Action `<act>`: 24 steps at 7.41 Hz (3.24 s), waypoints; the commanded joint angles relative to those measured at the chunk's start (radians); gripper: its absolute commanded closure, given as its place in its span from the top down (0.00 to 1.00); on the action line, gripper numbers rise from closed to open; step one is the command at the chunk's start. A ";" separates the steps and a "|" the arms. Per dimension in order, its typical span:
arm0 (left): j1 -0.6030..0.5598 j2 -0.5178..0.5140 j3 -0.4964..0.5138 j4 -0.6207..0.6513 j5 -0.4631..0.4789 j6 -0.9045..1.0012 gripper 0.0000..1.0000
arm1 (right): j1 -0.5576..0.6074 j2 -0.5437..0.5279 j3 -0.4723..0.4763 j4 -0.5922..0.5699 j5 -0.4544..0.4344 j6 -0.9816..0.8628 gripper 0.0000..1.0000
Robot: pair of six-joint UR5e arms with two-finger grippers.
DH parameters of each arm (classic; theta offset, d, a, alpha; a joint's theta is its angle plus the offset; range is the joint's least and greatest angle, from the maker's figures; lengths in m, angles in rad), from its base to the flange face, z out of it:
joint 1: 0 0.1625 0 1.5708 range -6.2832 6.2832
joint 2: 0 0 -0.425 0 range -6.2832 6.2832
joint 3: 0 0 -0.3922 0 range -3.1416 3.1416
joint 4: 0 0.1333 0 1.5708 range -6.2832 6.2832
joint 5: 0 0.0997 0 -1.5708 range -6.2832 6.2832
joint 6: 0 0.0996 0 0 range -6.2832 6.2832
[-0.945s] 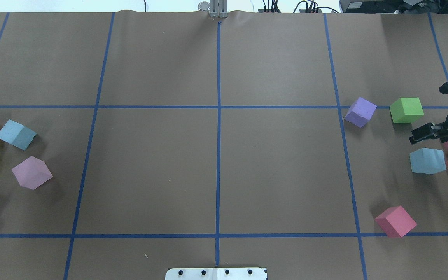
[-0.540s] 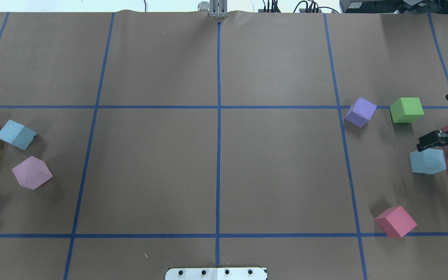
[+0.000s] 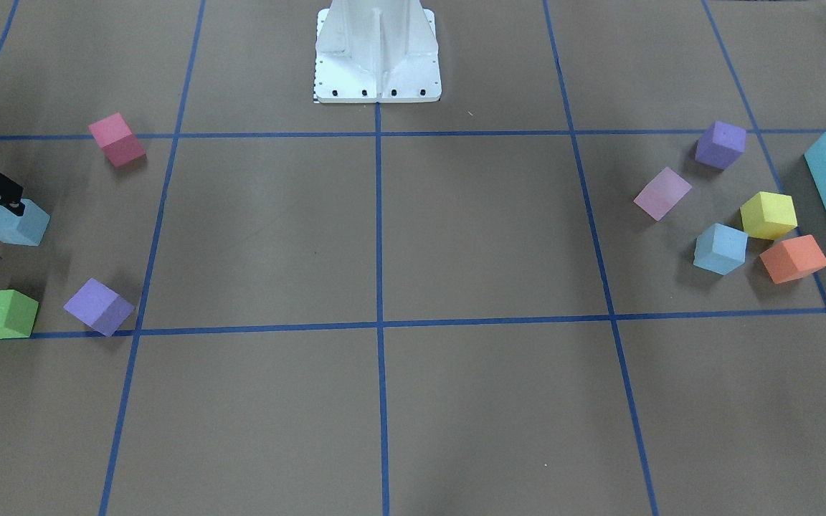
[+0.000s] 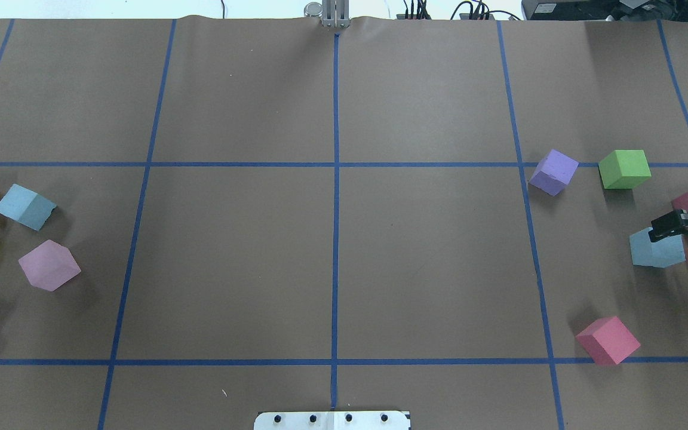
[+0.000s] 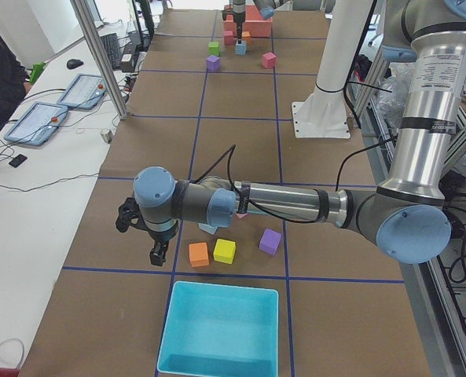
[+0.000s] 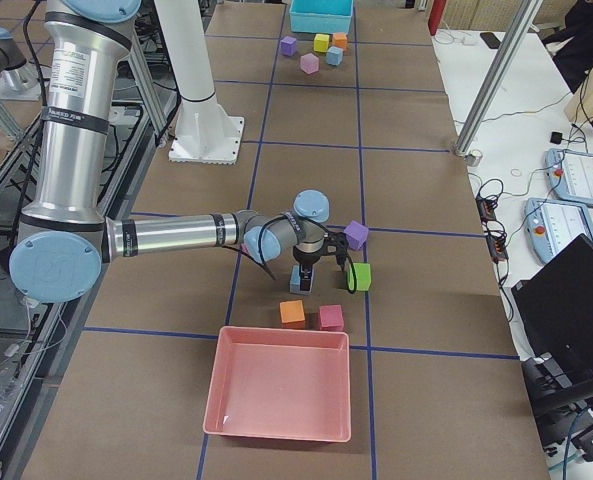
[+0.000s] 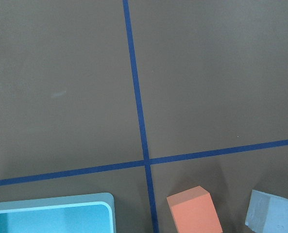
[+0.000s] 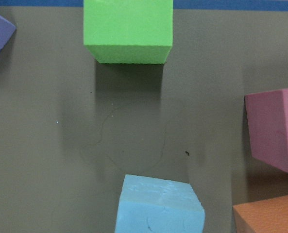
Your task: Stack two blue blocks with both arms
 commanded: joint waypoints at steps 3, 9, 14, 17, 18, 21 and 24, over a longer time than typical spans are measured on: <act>0.001 -0.001 0.004 0.000 -0.005 0.000 0.98 | -0.026 0.007 -0.012 0.007 -0.003 0.028 1.00; 0.001 -0.001 0.004 0.001 -0.005 0.000 0.98 | -0.046 0.005 -0.038 0.013 -0.026 0.028 1.00; 0.001 -0.001 0.004 0.001 -0.005 0.000 0.98 | -0.073 0.005 -0.084 0.071 -0.028 0.035 1.00; 0.000 -0.001 0.001 0.003 -0.006 0.000 0.98 | -0.073 0.007 -0.121 0.129 -0.028 0.052 0.94; 0.000 0.000 0.003 0.003 -0.006 0.000 0.98 | -0.073 0.007 -0.113 0.138 -0.028 0.092 0.83; 0.000 0.000 0.004 0.004 -0.006 0.000 0.98 | -0.075 0.008 -0.113 0.171 -0.028 0.111 0.56; 0.001 -0.001 0.004 0.006 -0.006 0.000 0.98 | -0.073 0.023 -0.064 0.156 -0.013 0.120 0.44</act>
